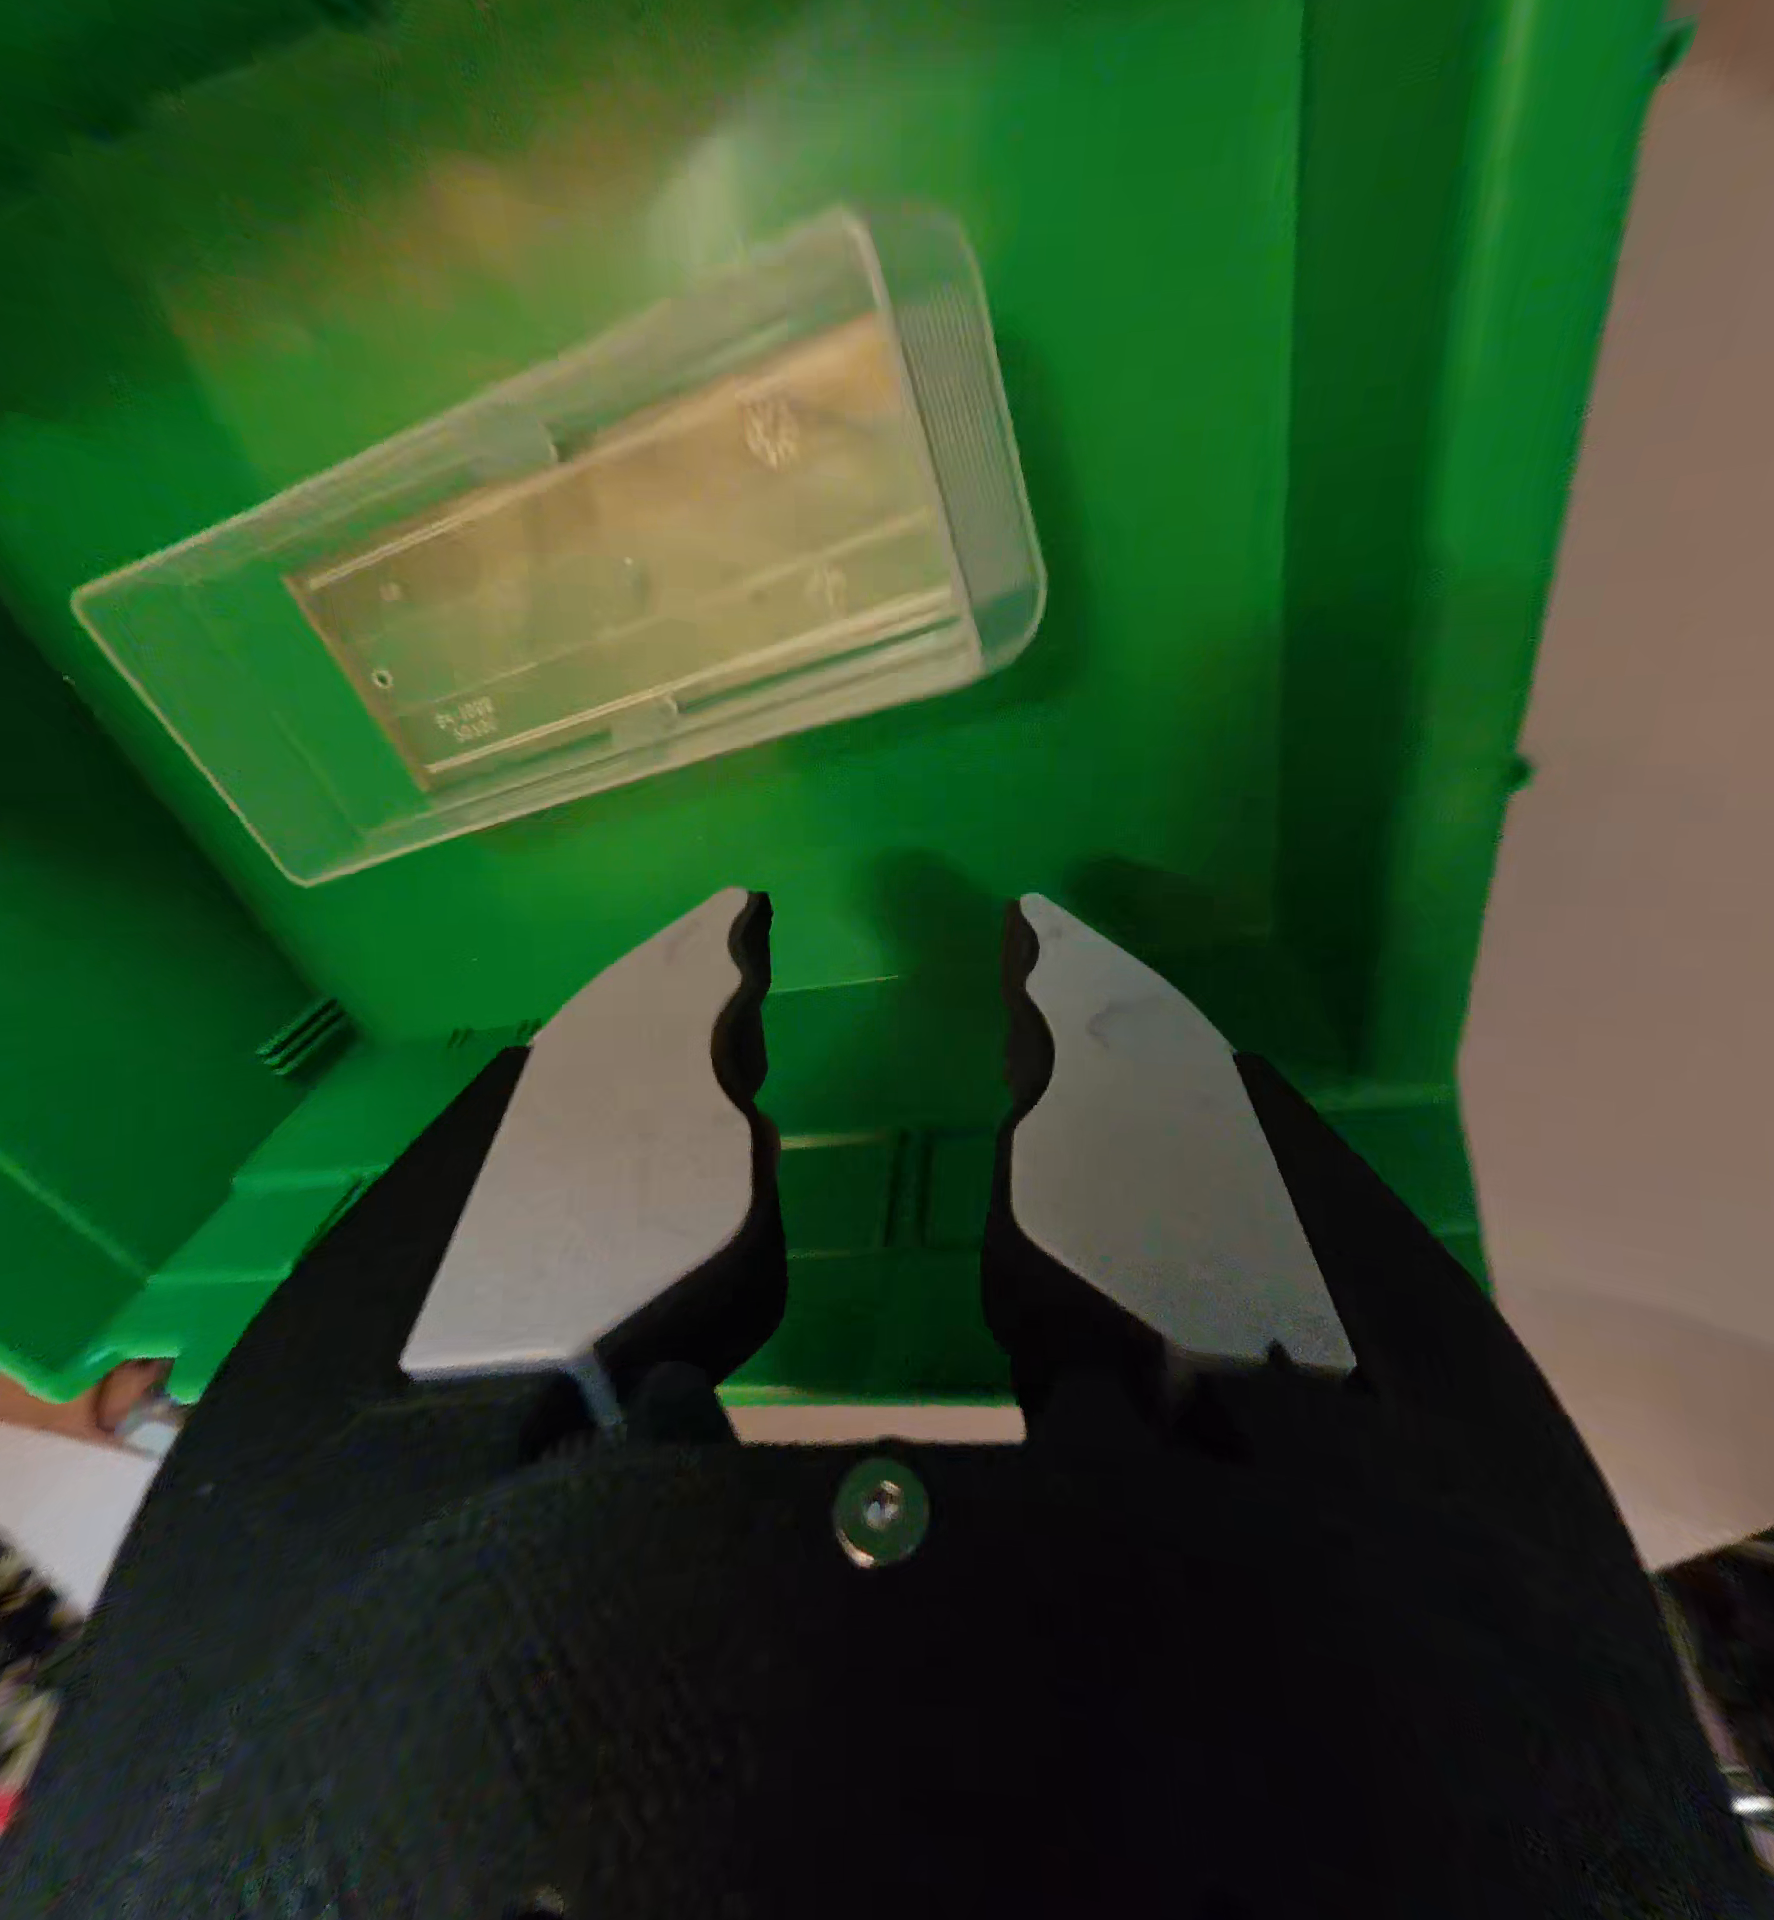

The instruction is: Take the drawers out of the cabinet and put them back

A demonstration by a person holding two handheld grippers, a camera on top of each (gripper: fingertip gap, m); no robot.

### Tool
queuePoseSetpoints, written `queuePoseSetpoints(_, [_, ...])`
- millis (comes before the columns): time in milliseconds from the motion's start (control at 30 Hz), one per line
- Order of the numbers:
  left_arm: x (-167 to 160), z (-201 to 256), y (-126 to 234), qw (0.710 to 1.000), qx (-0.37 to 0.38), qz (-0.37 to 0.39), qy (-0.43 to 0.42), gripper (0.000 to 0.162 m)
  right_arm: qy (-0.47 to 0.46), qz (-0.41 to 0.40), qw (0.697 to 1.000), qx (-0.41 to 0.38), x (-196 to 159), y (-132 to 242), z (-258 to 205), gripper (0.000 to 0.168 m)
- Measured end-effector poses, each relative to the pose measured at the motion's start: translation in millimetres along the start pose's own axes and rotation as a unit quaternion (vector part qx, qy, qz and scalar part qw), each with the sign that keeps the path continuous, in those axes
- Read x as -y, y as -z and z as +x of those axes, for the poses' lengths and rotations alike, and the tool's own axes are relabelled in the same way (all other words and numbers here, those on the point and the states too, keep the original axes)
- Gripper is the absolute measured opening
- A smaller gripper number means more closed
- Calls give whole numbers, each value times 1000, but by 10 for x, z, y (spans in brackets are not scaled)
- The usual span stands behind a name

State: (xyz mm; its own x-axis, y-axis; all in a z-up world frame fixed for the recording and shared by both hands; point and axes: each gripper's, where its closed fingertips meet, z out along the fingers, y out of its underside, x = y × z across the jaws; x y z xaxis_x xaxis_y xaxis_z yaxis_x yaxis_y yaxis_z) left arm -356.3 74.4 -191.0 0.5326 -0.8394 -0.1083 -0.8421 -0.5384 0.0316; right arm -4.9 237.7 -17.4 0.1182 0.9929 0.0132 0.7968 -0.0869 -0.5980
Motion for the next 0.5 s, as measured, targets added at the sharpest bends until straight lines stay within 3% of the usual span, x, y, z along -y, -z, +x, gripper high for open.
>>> queuePoseSetpoints(33, [-39,-6,-46,1000,13,-9,-17,44,0,0,1000,0,0,0,0,17])
queuePoseSetpoints(233, [272,85,48,996,53,47,-47,44,0,3,1000,0,0,-1,1,17])
queuePoseSetpoints(367, [541,133,160,994,24,107,25,43,-1,0,1000,2,2,-3,2,17])
queuePoseSetpoints(500, [657,129,31,990,7,113,86,44,0,-2,1000,-3,6,-6,3,17])
